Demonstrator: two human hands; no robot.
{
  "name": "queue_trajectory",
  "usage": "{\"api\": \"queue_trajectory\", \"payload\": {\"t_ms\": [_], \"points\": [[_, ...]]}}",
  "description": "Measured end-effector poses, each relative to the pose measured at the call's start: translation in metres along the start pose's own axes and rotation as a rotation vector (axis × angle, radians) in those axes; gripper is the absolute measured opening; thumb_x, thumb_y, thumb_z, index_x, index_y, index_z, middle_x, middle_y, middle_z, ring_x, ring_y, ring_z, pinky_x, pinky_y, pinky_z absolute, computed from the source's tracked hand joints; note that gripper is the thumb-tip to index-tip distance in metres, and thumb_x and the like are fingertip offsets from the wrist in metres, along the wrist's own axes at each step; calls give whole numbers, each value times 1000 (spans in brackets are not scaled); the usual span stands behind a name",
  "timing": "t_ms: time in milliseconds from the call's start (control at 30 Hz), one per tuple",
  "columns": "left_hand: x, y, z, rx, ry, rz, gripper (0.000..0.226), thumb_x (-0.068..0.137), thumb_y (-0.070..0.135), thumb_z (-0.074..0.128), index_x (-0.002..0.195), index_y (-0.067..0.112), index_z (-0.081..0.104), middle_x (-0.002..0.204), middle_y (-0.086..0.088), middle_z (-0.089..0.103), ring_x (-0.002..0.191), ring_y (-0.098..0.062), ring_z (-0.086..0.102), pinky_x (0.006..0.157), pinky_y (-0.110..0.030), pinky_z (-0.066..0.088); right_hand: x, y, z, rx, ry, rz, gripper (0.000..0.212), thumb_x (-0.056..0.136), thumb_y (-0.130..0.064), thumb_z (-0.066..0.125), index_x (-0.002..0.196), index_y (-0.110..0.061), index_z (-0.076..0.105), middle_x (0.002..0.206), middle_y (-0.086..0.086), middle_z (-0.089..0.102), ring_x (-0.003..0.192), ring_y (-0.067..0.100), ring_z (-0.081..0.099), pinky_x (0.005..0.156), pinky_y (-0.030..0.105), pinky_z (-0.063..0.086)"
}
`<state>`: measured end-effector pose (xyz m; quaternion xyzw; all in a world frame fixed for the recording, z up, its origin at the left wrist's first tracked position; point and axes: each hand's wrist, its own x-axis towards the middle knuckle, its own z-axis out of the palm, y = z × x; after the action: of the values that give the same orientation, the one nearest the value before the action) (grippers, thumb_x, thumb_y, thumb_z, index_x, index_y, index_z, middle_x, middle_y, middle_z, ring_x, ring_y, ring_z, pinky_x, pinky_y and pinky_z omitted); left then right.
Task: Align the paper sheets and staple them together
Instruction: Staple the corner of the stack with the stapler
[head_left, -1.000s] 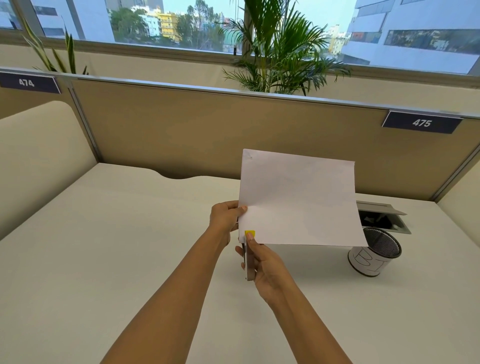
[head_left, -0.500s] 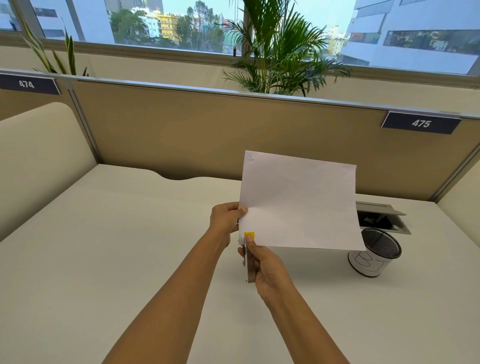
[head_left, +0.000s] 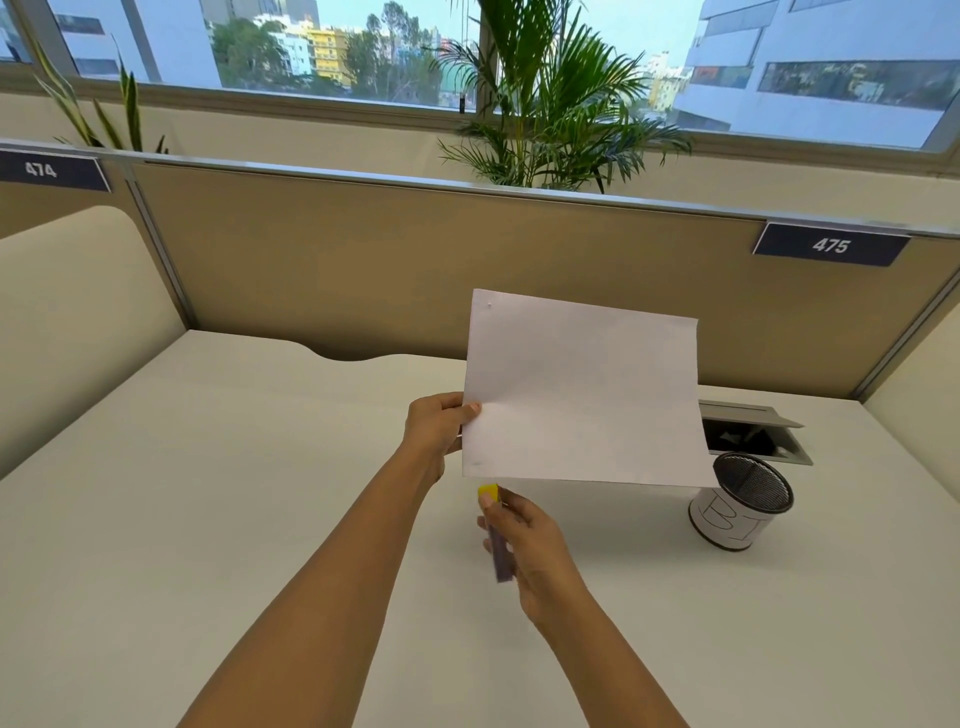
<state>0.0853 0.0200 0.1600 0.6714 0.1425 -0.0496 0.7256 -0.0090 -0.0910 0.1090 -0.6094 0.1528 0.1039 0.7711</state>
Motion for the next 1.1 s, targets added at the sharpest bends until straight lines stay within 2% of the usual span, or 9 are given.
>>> {"api": "queue_trajectory", "payload": {"t_ms": [100,200,333,467,767,900,967,1033,1100], "points": [[2,8,-4,-2,-5,19,32,88,3,56,120,-2,57,112,-12,64,93,-27,60,81,-37,50,5,21,-18,-355,160,-150,31,76,-30,74,104,-20,62,102,-4,66,94,10,61,67,11,43],[4,14,-8,7,-18,43,30,88,3,56,118,-2,58,104,-10,63,91,-26,61,76,-34,50,12,42,-34,-687,277,-298,29,79,-26,71,105,-19,60,100,-2,60,81,2,55,62,6,36],[6,18,-12,39,-40,75,29,88,4,57,116,-1,60,103,-10,65,90,-26,61,65,-26,51,18,64,-51,-979,369,-337,31,85,-25,63,114,-18,55,105,-4,53,92,13,54,66,19,36],[7,22,-15,71,-43,95,29,88,5,57,116,0,60,104,-10,65,90,-25,62,63,-25,51,23,75,-59,-1104,419,-298,32,87,-25,60,116,-15,54,113,2,57,102,21,54,68,24,36],[9,27,-20,132,-37,127,27,88,6,57,114,3,62,103,-9,66,88,-24,61,59,-24,49,27,85,-60,-1168,470,-340,27,82,-18,67,107,-9,63,100,9,63,90,27,57,61,29,39],[10,29,-22,167,-33,148,28,87,7,58,114,4,62,106,-10,67,90,-25,62,63,-26,51,24,83,-63,-1340,403,-354,42,51,-15,90,86,-9,65,77,5,66,65,24,63,47,27,44],[11,30,-23,187,-32,157,28,87,7,58,114,5,63,106,-9,67,90,-25,62,64,-26,51,13,68,-57,-1380,342,-273,48,63,-19,82,104,-7,60,99,8,65,89,27,63,67,34,51],[11,32,-25,211,-38,174,27,86,8,58,113,6,64,107,-10,68,91,-25,63,66,-27,52,2,39,-54,-1453,259,-164,40,84,-29,61,119,-13,52,121,5,55,113,23,52,86,29,44],[10,35,-26,243,-55,199,26,86,8,59,111,7,65,106,-9,68,90,-24,63,69,-30,52,-11,-5,-54,-1380,194,-120,29,86,-34,57,109,-17,62,116,3,63,108,21,57,82,26,44]]}}
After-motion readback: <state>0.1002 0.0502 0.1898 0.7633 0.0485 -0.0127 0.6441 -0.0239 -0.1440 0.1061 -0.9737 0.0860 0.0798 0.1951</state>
